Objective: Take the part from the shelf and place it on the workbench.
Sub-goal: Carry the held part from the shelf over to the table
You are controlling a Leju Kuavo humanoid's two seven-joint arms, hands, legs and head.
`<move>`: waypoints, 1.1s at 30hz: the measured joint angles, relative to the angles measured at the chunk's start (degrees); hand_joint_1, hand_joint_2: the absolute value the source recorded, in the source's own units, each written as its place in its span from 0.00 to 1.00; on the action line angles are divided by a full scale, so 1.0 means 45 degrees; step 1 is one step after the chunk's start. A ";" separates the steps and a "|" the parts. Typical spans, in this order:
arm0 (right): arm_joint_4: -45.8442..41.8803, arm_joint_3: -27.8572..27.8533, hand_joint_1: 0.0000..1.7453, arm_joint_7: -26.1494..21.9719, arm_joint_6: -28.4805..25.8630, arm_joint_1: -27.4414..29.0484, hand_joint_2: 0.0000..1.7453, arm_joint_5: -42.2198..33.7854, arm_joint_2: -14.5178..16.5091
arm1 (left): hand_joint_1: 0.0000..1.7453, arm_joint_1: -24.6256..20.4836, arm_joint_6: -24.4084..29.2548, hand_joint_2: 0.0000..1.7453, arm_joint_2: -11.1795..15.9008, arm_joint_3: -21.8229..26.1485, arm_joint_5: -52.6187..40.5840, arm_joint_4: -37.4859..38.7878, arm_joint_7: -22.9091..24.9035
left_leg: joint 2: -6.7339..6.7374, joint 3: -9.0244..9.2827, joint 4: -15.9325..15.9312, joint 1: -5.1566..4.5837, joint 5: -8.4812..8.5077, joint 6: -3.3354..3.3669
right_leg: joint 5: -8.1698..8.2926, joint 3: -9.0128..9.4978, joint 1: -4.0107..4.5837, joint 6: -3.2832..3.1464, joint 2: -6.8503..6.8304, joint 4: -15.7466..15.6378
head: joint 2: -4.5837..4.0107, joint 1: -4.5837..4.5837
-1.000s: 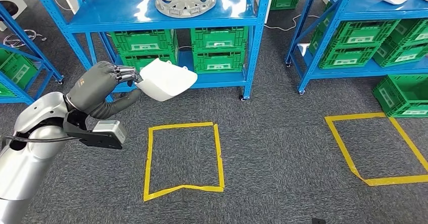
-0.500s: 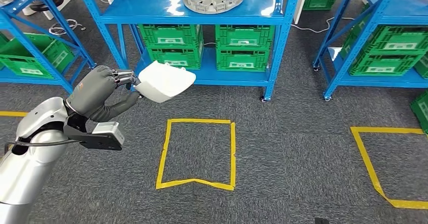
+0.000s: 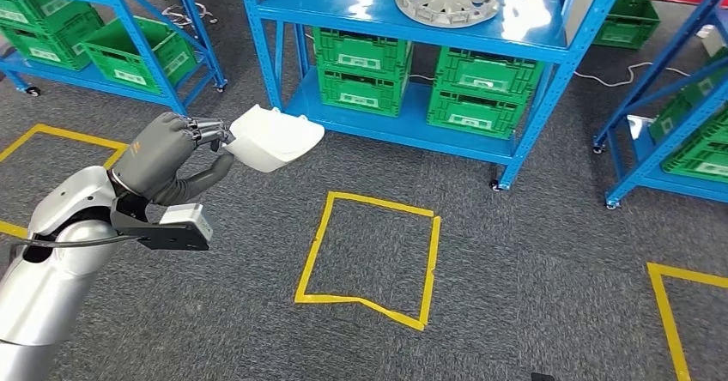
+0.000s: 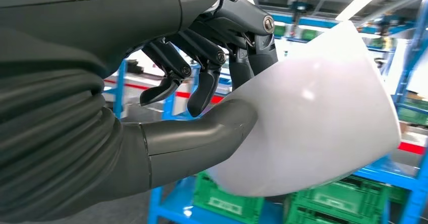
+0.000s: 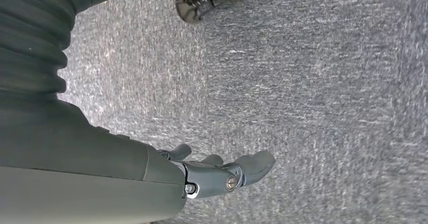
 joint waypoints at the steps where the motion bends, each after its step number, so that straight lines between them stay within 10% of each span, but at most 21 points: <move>1: 0.0000 -0.0001 0.00 -0.0013 0.0016 0.0009 1.00 0.0005 -0.0001 | 1.00 0.0013 0.0000 1.00 -0.0010 0.0000 -0.0004 0.0044 0.0000 | -0.0186 -0.0028 0.0030 -0.0006 0.0008 0.0001 | 0.0091 -0.0083 0.0021 -0.0020 0.0042 0.0142 | 0.0000 0.0000; 5: 0.0000 -0.0002 0.00 -0.0061 0.0075 -0.0003 1.00 0.0047 -0.0001 | 1.00 -0.0003 0.0000 1.00 -0.0010 0.0009 -0.0006 0.0188 -0.0004 | -0.0898 -0.0164 0.0275 -0.0016 -0.0031 -0.0159 | 0.1483 0.1253 -0.0049 -0.0126 0.0734 -0.2680 | 0.0000 -0.0005; 9: 0.0000 -0.0001 0.00 -0.0046 0.0094 -0.0041 1.00 0.0099 0.0006 | 1.00 -0.0011 -0.0015 1.00 0.0077 0.0073 0.0015 0.0288 -0.0059 | -0.1372 -0.0350 0.0252 0.0016 0.0075 -0.0529 | 0.1600 0.1471 -0.0035 -0.0388 0.0609 -0.3216 | 0.0000 -0.0011; 13: 0.0000 -0.0004 0.00 -0.0010 0.0053 -0.0031 1.00 0.0098 0.0002 | 1.00 -0.0227 -0.0040 1.00 0.0143 0.0142 0.0046 0.0467 -0.0114 | -0.0063 -0.1143 0.1855 -0.0039 -0.0821 -0.0759 | 0.1692 0.1537 -0.0047 -0.0677 -0.0014 -0.3360 | 0.0000 -0.0157; 16: 0.0000 -0.0007 0.00 -0.0001 0.0034 -0.0008 1.00 0.0097 -0.0001 | 1.00 -0.0277 -0.0041 1.00 0.0083 0.0137 0.0053 0.0664 -0.0120 | 0.0276 -0.1922 0.3662 0.0013 -0.1479 -0.0830 | 0.1661 0.1537 -0.0018 -0.0720 -0.0542 -0.3358 | 0.0000 -0.0175; 22: 0.0000 -0.0007 0.00 -0.0008 0.0053 -0.0042 1.00 0.0097 0.0002 | 1.00 -0.0379 -0.0027 1.00 0.0070 0.0141 0.0053 0.0804 -0.0107 | 0.1558 0.0009 0.0182 -0.0240 -0.0135 -0.0447 | 0.1550 0.1693 0.0094 -0.0517 -0.1443 -0.3365 | 0.0000 -0.0165; 25: 0.0000 -0.0010 0.00 -0.0001 0.0061 -0.0055 1.00 0.0093 0.0001 | 1.00 -0.0345 -0.0010 1.00 0.0107 0.0143 0.0053 0.0787 -0.0076 | 0.1026 -0.0019 0.0067 -0.0226 -0.0024 -0.0214 | 0.1450 0.1762 0.0110 -0.0307 -0.1674 -0.3363 | 0.0000 -0.0154; 30: 0.0000 -0.0033 0.00 0.0005 0.0023 0.0022 1.00 -0.0039 0.0011 | 1.00 -0.0158 0.0118 1.00 -0.0032 0.0125 -0.0018 0.0748 -0.0051 | 0.0132 -0.0079 -0.0031 -0.0132 0.0139 0.0057 | -0.0002 0.0348 0.0054 -0.0152 -0.0038 -0.0334 | 0.0001 -0.0118; 33: 0.0000 -0.0074 0.00 0.0001 -0.0060 0.0069 1.00 -0.0087 0.0007 | 1.00 -0.0018 0.0166 1.00 -0.0179 0.0107 -0.0090 0.0788 -0.0057 | -0.0496 -0.0141 0.0096 -0.0106 0.0131 0.0023 | 0.0575 0.0303 0.0036 -0.0138 0.0101 -0.0529 | 0.0000 -0.0116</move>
